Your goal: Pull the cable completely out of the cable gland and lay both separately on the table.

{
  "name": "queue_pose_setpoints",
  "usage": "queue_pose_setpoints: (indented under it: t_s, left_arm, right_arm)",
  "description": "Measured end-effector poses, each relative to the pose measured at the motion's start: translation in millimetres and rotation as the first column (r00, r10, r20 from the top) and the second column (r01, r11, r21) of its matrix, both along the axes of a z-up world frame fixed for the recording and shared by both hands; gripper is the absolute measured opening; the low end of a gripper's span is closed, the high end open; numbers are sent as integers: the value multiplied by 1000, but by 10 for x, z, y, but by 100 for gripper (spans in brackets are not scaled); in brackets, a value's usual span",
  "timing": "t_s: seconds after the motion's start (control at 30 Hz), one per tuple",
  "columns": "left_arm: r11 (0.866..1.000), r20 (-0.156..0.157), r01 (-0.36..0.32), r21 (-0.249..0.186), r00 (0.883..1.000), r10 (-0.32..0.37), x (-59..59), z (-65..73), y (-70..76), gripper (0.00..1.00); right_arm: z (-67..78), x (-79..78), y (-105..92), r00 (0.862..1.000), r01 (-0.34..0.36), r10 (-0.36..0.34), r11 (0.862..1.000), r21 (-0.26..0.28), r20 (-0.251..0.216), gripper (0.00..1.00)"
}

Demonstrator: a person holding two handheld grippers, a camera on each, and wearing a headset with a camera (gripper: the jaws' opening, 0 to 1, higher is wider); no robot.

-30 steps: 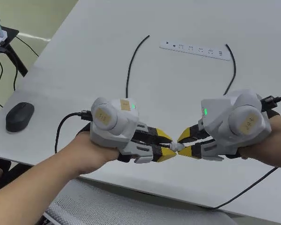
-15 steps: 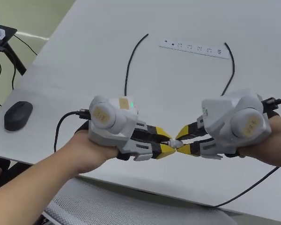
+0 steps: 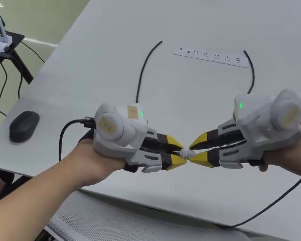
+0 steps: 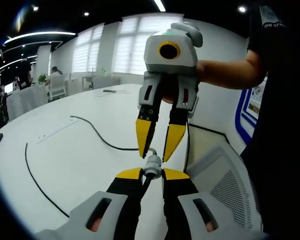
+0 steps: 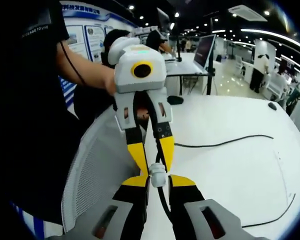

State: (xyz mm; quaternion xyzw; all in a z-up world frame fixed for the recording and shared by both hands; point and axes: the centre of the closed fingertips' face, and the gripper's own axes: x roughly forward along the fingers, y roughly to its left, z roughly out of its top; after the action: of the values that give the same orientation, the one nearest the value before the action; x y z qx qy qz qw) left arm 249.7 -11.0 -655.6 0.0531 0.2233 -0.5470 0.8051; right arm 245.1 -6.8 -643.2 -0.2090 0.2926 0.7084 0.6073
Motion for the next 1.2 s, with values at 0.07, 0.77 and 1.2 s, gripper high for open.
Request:
queue_pose_setpoints:
  t_s: [0.07,0.77,1.2]
  left_arm:
    - [1000,11,2,5,1000,-2,-1,15,0,15]
    - [997,84,67,31,994,-69,-45,139,-77,15]
    - [996,92,78,41,992,-82,-17,146,-112,15]
  right_arm:
    - [-23,65,-34,1000,3,-3,1000,-8,-3,13]
    - [83,19,-64,801,196,-40,960,199,-597,13]
    - [37,-42,-52,776,185,-33,966,179,-629,9]
